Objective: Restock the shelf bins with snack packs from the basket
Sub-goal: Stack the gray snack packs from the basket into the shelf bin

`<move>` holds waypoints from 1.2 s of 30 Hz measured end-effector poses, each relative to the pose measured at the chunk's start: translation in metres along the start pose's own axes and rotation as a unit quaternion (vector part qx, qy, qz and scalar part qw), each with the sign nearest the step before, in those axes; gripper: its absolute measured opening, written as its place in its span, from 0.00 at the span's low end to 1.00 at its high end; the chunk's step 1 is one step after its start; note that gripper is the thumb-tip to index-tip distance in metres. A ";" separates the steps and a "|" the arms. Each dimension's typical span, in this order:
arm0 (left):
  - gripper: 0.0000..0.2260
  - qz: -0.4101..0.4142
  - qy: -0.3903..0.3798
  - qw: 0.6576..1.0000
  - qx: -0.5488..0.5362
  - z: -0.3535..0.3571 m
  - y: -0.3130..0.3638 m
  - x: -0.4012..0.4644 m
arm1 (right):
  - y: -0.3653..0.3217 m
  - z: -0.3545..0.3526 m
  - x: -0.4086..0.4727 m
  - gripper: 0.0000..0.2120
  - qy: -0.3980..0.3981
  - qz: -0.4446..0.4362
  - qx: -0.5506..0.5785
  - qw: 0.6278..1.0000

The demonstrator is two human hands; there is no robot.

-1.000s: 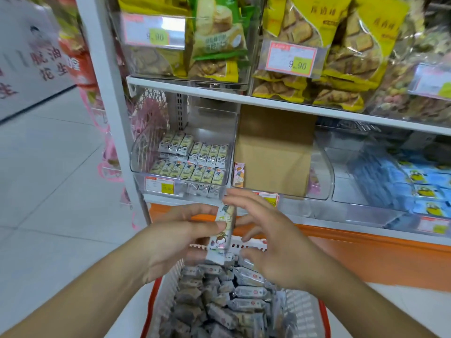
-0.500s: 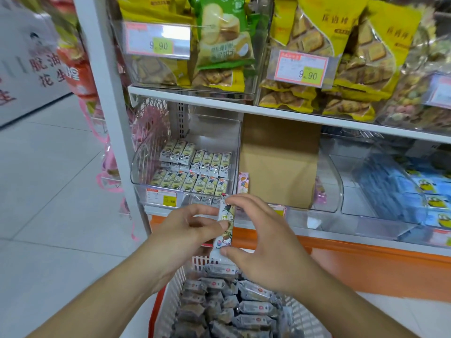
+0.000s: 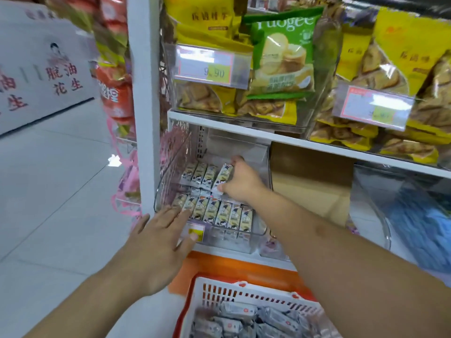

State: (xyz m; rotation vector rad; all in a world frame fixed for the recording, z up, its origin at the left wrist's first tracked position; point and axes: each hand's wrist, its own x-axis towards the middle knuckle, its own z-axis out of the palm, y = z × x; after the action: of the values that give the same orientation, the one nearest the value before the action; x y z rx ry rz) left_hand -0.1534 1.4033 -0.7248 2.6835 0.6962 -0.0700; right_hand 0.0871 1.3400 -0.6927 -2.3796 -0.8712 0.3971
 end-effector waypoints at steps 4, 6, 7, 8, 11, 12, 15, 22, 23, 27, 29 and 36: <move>0.29 0.004 0.000 1.000 0.002 -0.002 0.000 0.001 | 0.005 0.015 0.037 0.44 -0.021 0.017 -0.031 0.999; 0.29 0.003 0.000 1.000 -0.004 -0.003 0.001 0.001 | 0.010 0.024 0.051 0.44 -0.015 0.009 -0.062 0.998; 0.30 0.003 0.000 1.000 -0.007 -0.003 0.003 0.001 | 0.012 0.029 0.057 0.44 -0.019 0.011 -0.070 0.997; 0.30 0.002 -0.001 1.000 -0.009 -0.003 0.003 0.001 | 0.015 0.034 0.061 0.45 -0.028 0.014 -0.075 0.997; 0.30 0.003 0.001 1.000 -0.011 -0.003 0.004 0.002 | 0.020 0.039 0.068 0.46 -0.059 0.021 -0.085 0.994; 0.30 0.003 0.002 1.000 -0.012 -0.003 0.003 0.002 | 0.020 0.039 0.068 0.46 -0.063 0.020 -0.087 0.994; 0.30 0.004 0.010 1.000 -0.017 -0.003 0.005 0.001 | 0.020 0.037 0.065 0.47 -0.059 0.014 -0.079 0.995; 0.23 0.020 0.125 0.990 -0.060 -0.007 0.028 -0.021 | 0.007 0.000 -0.017 0.25 0.001 -0.090 0.031 0.996; 0.20 0.017 0.134 0.988 -0.080 -0.007 0.034 -0.028 | 0.009 -0.006 -0.036 0.20 0.002 -0.115 0.058 0.992; 0.16 -0.001 0.073 0.991 -0.116 0.018 0.051 -0.043 | 0.035 -0.027 -0.121 0.07 -0.020 -0.152 0.141 0.978; 0.16 0.000 0.024 0.994 -0.108 0.043 0.056 -0.043 | 0.061 -0.026 -0.158 0.05 -0.048 -0.119 0.143 0.981; 0.32 -0.013 -0.092 0.995 -0.045 0.150 0.041 -0.052 | 0.211 0.024 -0.215 0.05 -0.144 0.039 -0.037 0.988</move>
State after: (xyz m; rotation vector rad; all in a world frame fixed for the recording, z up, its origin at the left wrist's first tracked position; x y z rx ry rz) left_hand -0.1727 1.2921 -0.8433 2.5427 0.6598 -0.2827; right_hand 0.0207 1.0750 -0.8214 -2.4686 -0.9342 0.7662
